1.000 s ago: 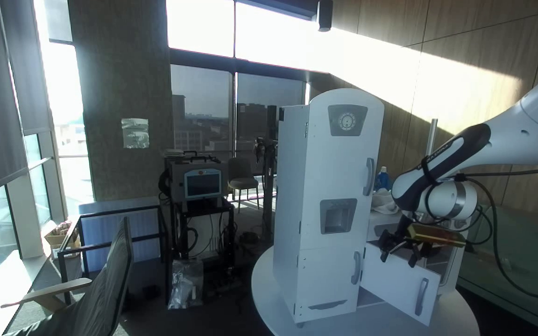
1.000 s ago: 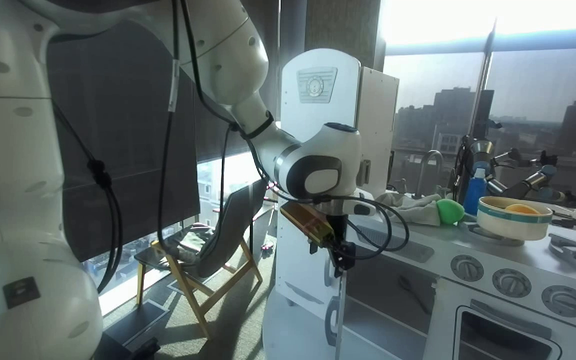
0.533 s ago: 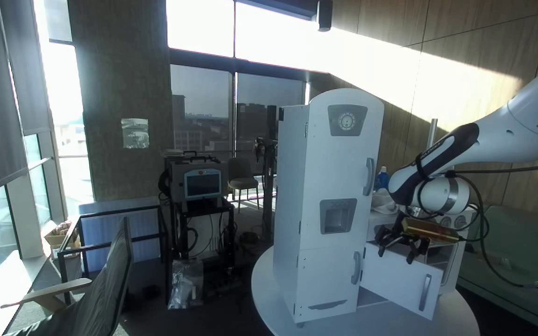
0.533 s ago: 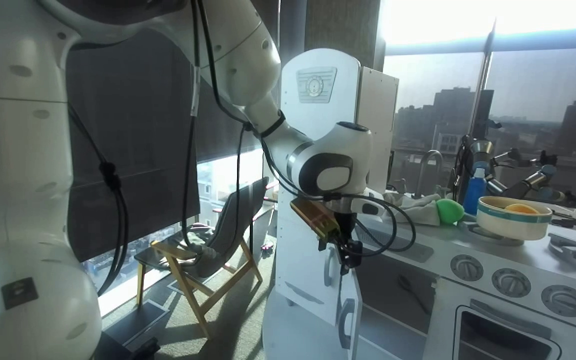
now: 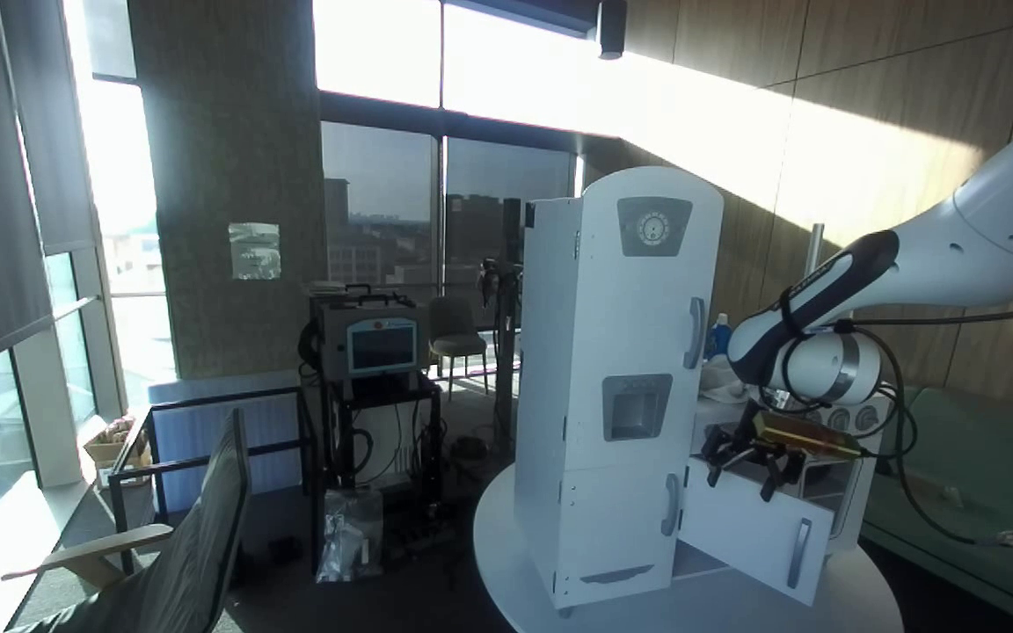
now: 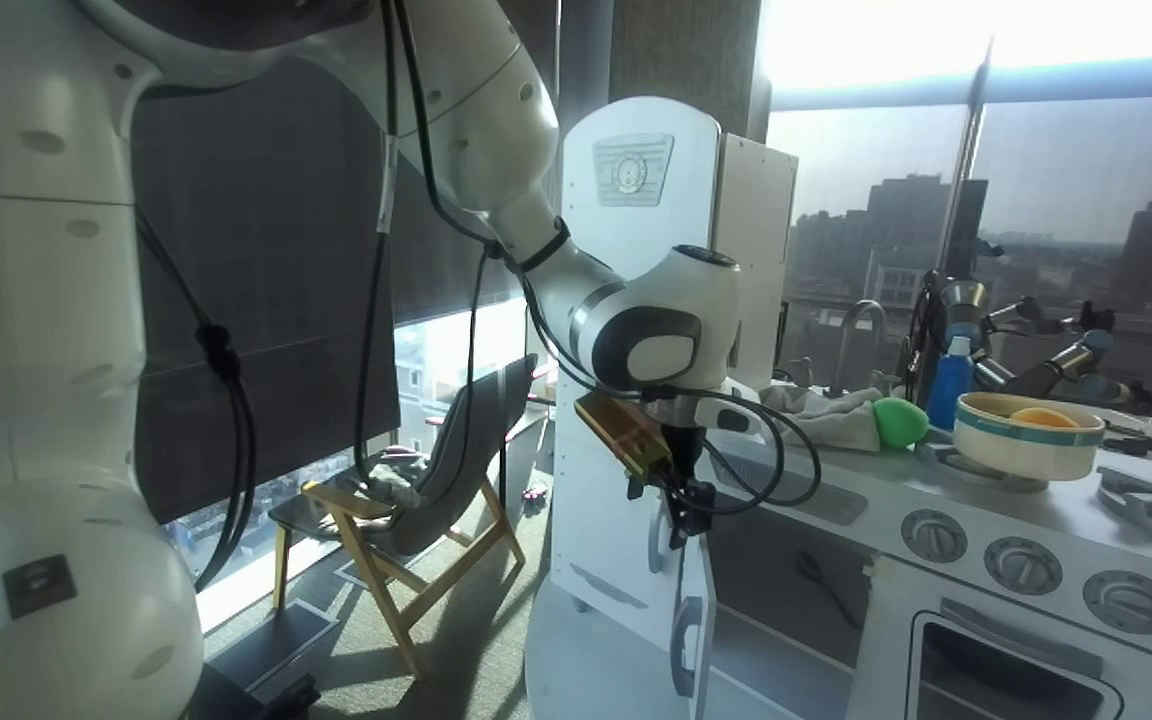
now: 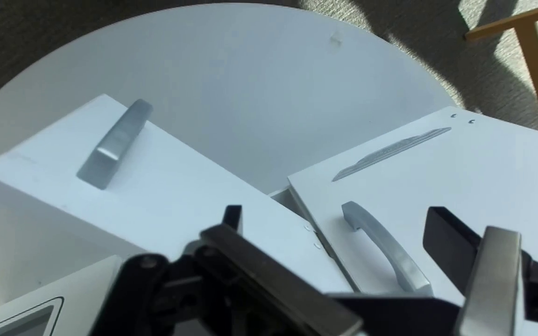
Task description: Close the cabinet door on the left and open the cabinet door on the lower right
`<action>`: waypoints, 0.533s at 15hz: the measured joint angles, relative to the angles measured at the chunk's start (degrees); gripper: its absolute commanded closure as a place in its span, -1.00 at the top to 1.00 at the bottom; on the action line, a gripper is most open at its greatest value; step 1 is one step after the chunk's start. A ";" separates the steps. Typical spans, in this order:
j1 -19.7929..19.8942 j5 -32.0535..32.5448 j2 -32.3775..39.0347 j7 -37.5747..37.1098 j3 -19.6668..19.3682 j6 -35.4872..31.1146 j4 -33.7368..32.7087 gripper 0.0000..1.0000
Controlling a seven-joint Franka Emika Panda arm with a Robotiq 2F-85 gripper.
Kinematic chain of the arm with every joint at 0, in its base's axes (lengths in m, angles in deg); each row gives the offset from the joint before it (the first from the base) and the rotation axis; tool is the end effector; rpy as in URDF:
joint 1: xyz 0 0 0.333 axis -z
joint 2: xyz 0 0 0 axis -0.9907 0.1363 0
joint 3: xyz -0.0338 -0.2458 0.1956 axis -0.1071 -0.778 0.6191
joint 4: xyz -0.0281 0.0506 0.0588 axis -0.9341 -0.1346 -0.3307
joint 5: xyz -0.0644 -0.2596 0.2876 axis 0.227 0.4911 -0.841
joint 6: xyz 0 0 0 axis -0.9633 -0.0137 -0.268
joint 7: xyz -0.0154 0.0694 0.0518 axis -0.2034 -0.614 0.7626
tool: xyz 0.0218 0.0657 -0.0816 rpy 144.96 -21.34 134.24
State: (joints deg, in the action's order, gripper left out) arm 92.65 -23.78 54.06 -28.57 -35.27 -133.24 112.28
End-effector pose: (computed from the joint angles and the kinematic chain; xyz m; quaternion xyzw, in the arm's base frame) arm 0.4819 -0.1844 0.3246 -0.9611 0.2584 -0.0614 0.0753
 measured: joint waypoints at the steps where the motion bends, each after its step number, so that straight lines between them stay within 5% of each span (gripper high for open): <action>1: -0.02 0.08 0.25 -0.22 0.04 -0.46 0.73 1.00; 8: 0.63 -1.74 6.59 -3.27 -0.34 -12.41 2.61 1.00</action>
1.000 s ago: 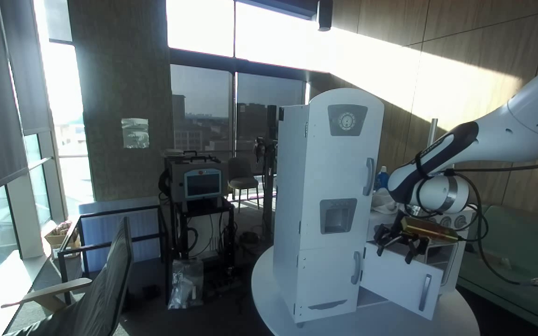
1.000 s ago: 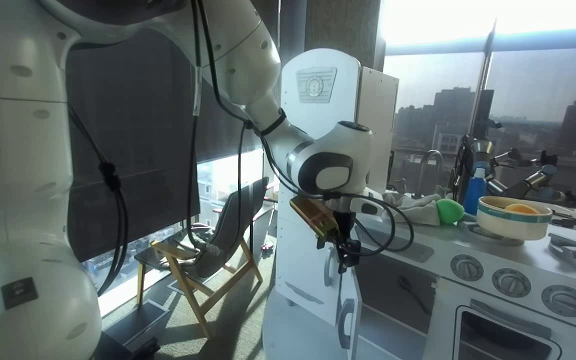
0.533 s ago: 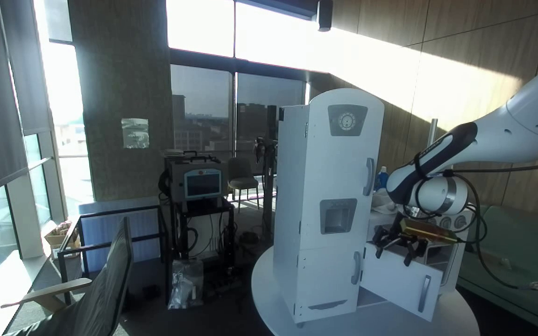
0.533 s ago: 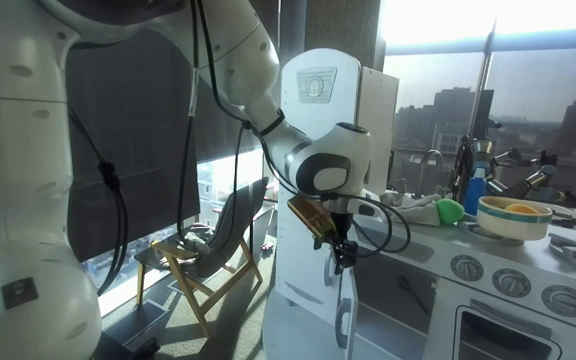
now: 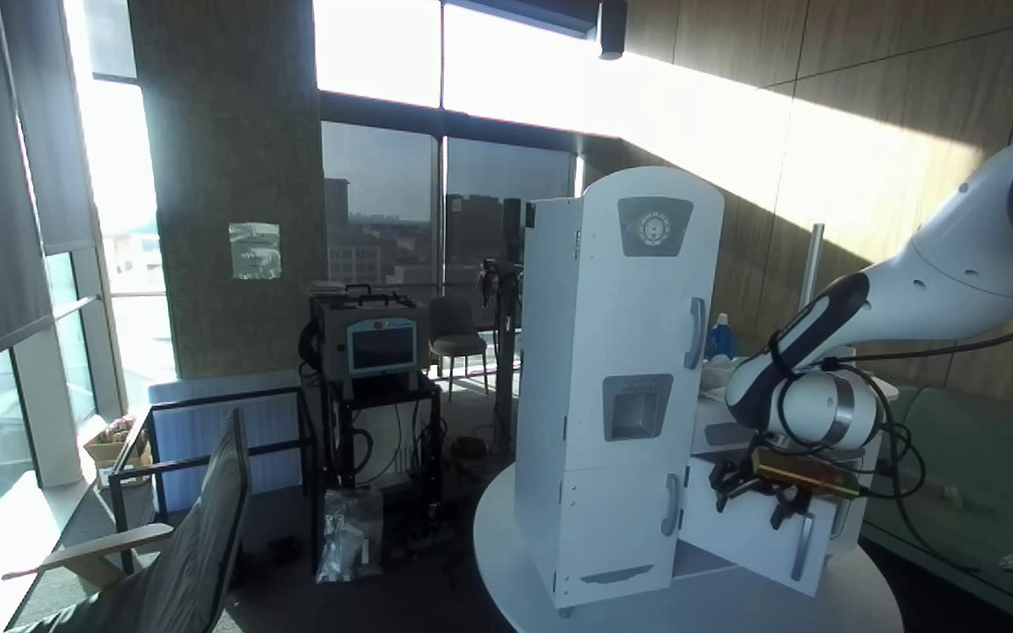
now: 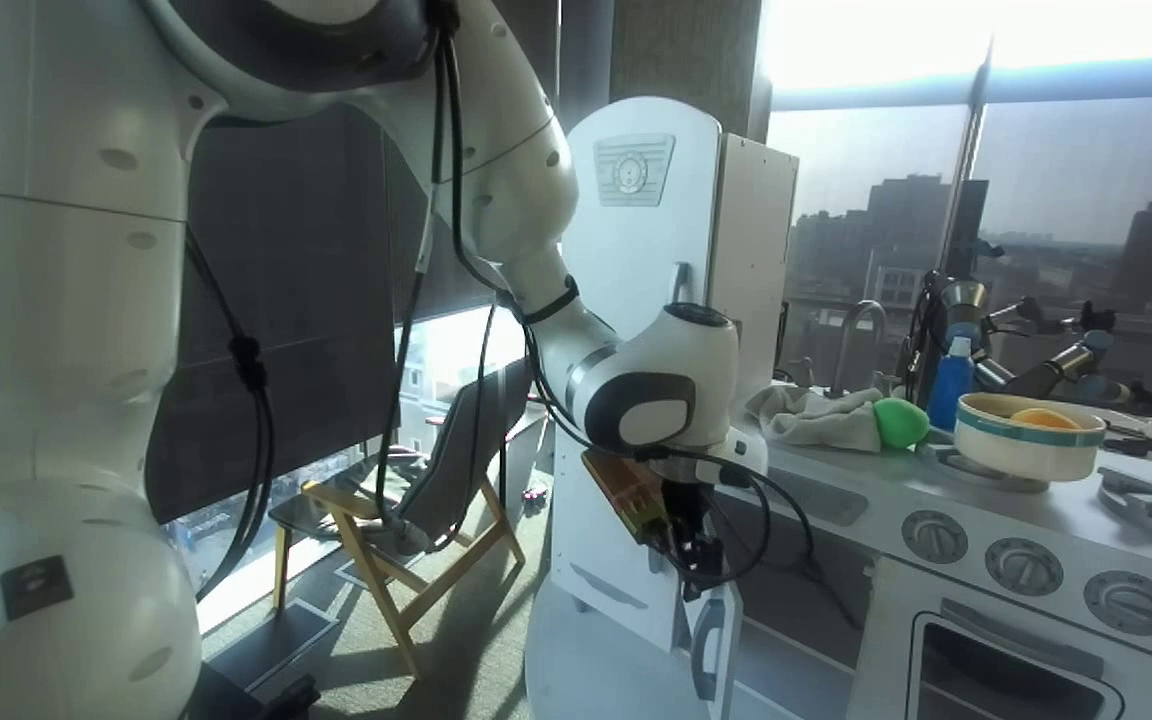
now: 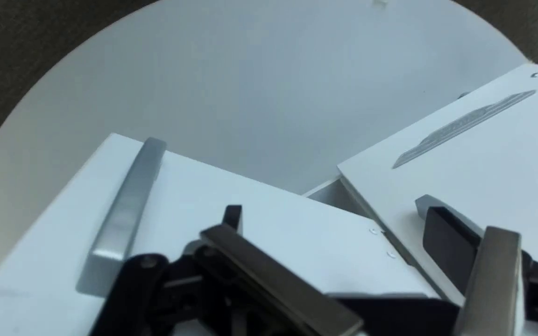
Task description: Close the cabinet door on the left and open the cabinet door on the lower right
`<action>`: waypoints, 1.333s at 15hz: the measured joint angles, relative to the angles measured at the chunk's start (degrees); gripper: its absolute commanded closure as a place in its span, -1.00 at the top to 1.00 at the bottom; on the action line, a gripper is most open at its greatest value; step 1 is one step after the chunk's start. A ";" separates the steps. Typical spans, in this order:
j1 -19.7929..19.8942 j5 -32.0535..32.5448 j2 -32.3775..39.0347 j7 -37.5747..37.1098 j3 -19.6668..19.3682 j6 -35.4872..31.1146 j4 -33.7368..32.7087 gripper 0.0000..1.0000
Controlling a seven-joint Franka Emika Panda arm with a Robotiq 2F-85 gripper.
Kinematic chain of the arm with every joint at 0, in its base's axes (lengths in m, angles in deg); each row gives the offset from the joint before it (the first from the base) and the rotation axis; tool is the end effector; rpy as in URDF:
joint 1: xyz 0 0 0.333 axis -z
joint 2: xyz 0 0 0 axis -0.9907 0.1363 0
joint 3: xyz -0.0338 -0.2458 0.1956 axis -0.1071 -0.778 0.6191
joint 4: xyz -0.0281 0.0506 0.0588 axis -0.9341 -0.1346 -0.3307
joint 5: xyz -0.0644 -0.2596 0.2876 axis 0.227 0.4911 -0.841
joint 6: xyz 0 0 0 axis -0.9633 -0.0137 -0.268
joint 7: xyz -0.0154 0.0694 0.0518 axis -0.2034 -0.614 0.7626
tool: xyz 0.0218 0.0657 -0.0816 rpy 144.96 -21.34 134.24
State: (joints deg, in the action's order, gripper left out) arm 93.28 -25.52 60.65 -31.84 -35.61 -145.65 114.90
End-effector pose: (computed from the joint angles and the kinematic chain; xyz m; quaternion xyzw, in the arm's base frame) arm 0.4749 -0.2015 0.2688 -0.9429 0.3187 -0.0848 0.0475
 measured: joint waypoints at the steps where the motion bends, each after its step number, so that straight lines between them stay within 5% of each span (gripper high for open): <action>1: 0.42 -1.25 0.94 -0.32 -0.02 -2.78 -0.01 1.00; 7: 3.84 -12.37 3.87 1.23 0.73 -12.63 -1.29 1.00; 14: 6.44 -19.98 10.90 1.00 1.33 -15.01 -7.24 1.00; 20: 10.20 -28.47 13.54 3.24 5.90 -15.70 -10.80 1.00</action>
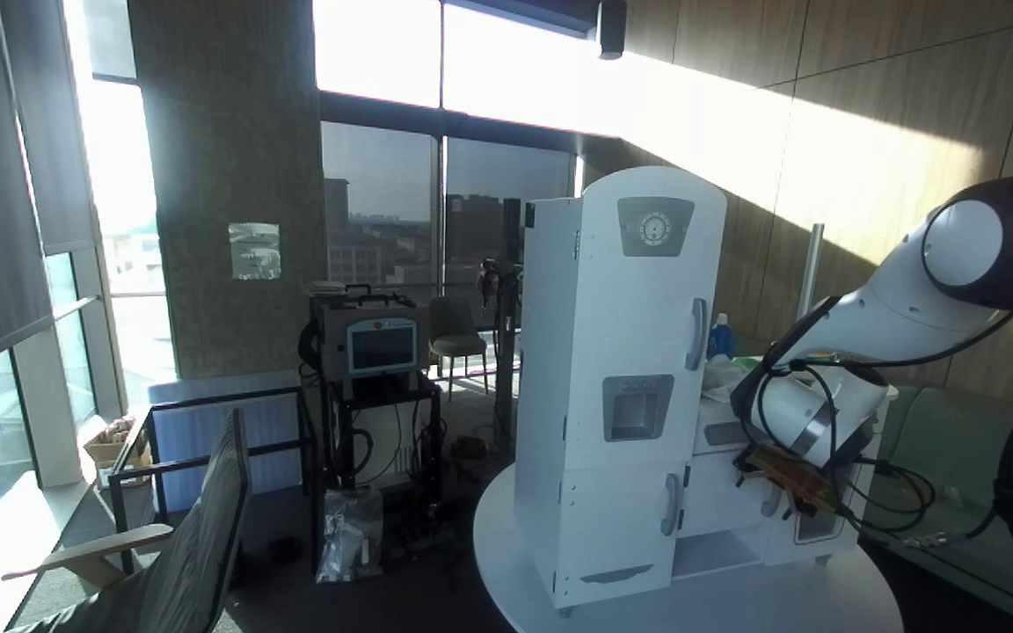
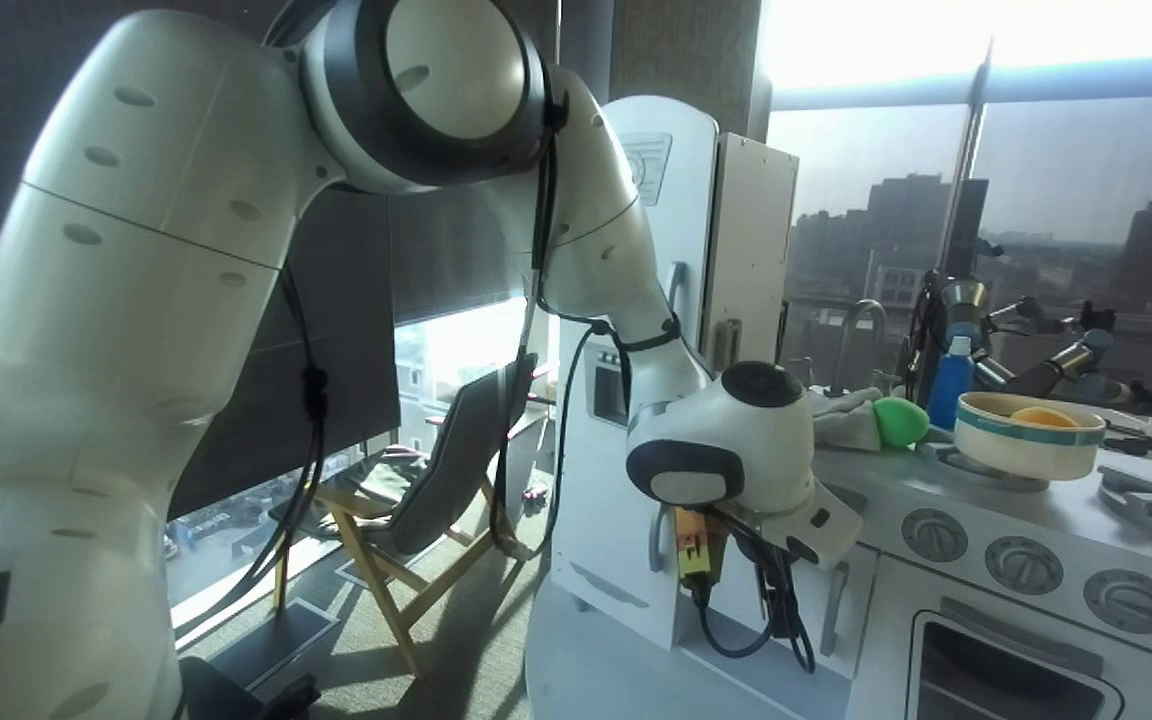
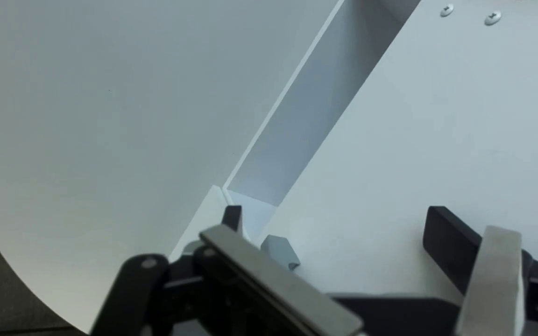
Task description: Close the cabinet door on the left and open the cabinet door on the lower right
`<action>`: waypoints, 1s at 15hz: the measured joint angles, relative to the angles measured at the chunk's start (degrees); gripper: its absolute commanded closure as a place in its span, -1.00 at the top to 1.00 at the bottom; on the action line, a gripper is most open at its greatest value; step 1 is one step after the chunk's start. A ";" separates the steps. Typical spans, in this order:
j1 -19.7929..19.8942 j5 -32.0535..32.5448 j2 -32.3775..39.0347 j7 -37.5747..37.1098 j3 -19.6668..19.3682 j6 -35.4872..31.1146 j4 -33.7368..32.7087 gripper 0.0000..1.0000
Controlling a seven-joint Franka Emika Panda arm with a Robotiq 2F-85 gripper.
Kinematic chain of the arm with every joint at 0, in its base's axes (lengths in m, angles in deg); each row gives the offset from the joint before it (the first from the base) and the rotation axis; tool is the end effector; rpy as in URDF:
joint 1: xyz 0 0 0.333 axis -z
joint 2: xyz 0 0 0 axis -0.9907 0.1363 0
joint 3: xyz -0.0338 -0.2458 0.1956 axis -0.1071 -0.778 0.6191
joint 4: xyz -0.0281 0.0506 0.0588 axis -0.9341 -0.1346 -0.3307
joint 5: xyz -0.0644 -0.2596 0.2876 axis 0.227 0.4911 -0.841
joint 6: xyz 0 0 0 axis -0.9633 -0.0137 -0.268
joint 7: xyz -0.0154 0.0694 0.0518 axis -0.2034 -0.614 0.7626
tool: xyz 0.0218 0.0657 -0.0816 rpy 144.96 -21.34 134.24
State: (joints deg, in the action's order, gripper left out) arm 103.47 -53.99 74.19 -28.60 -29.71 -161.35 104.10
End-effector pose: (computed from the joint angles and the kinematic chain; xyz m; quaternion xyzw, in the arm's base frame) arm 0.4916 -0.2948 0.2327 -0.8160 0.5363 -0.2013 0.0775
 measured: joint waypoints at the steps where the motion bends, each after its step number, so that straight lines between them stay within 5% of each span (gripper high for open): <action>1: 0.13 -0.07 0.02 0.12 0.01 0.00 0.04 1.00; 9: -3.51 21.28 -0.93 2.78 -9.04 0.98 7.41 1.00; 15: -6.22 37.44 -5.39 5.12 -9.83 -1.05 16.83 1.00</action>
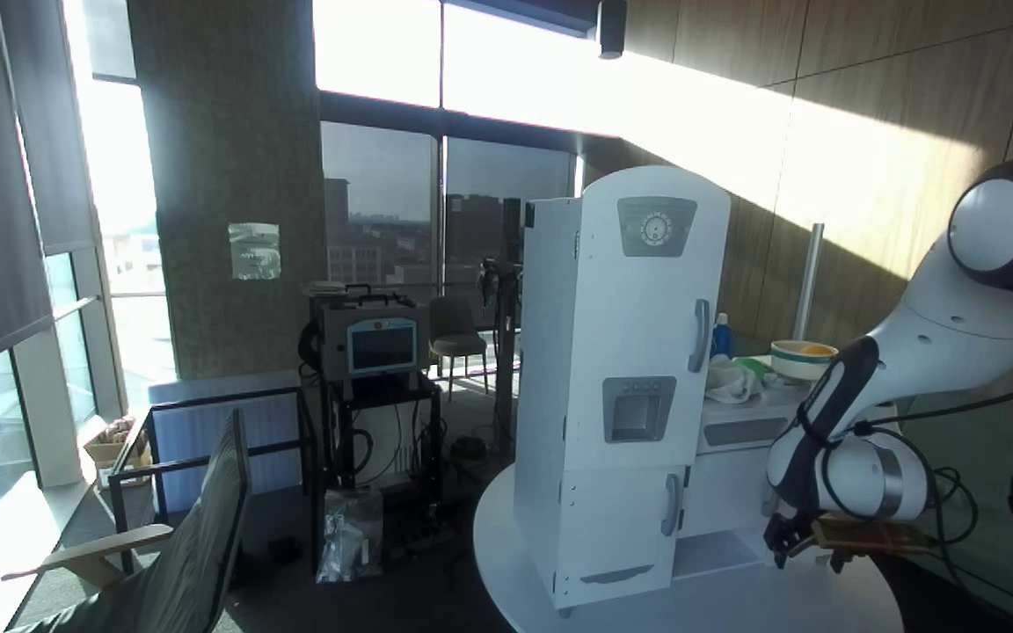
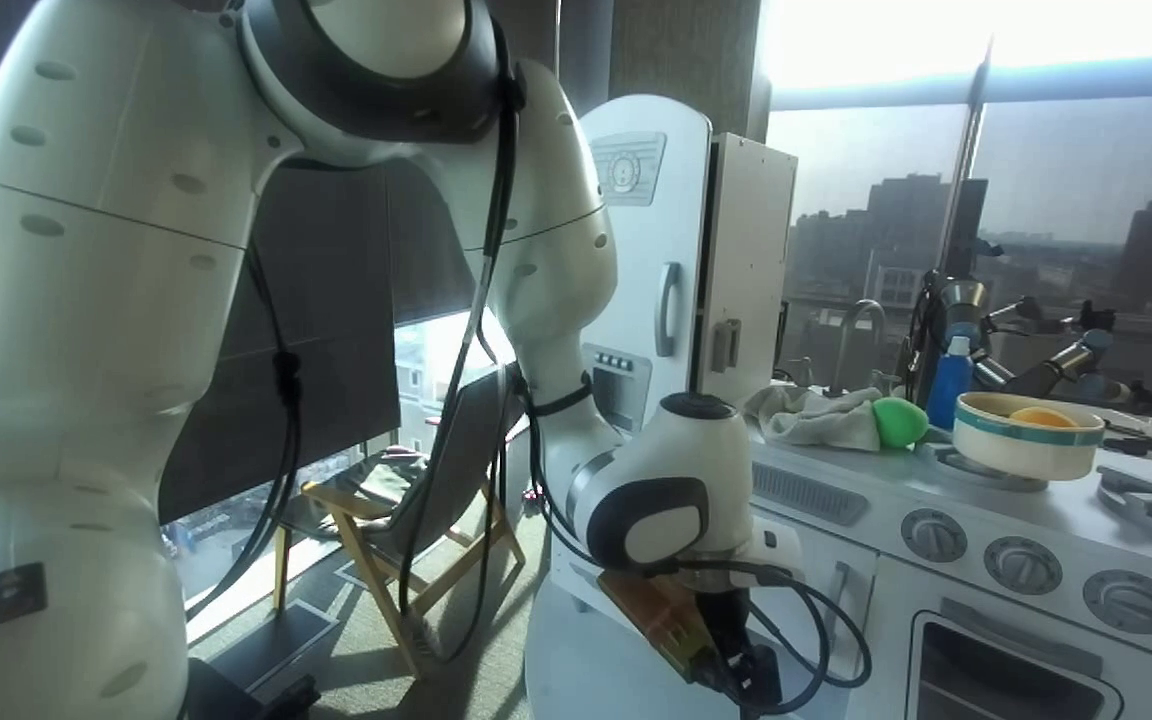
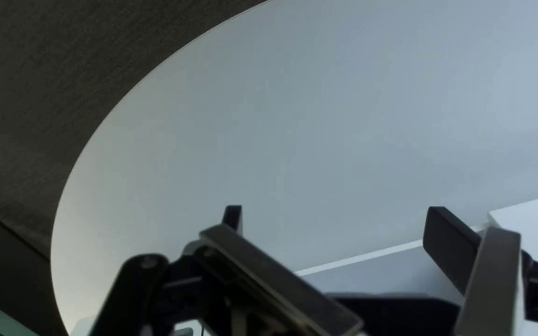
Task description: Close the cabinet door on the left and open the cabinet door on the lower right
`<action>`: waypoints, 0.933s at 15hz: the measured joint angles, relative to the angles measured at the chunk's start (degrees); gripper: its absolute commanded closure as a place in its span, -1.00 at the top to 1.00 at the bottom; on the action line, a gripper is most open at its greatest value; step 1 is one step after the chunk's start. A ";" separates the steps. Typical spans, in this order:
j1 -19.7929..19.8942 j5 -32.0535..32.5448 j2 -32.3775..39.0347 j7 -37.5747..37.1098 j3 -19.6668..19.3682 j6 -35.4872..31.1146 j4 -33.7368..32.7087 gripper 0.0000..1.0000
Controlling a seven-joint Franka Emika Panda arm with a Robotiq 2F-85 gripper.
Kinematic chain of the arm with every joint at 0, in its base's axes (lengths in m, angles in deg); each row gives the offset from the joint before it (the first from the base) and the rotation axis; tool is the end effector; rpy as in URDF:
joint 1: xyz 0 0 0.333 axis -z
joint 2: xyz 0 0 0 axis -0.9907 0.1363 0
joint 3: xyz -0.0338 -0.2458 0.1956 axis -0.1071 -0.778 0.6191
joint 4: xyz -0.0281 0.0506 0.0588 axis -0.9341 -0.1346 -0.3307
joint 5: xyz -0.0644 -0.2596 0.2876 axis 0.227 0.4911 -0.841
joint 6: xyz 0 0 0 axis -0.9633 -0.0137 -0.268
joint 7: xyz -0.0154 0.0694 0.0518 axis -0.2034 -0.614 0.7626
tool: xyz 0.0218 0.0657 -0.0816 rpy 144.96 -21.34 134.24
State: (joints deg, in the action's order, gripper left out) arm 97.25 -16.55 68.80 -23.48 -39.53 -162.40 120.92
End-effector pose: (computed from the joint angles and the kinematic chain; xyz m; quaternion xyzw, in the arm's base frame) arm 0.4160 -0.2552 0.1952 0.9626 -0.2505 0.0908 0.0489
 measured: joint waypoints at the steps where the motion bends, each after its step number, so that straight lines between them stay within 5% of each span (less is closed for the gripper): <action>1: -0.76 2.50 -1.06 0.02 0.07 -1.18 1.74 1.00; 7: -4.31 8.40 -8.30 2.68 5.12 -13.19 14.39 1.00; 14: -4.38 13.25 -7.41 2.84 17.76 -27.52 15.03 1.00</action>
State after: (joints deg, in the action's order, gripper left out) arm 92.87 -3.31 61.38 -20.64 -21.77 -189.92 135.95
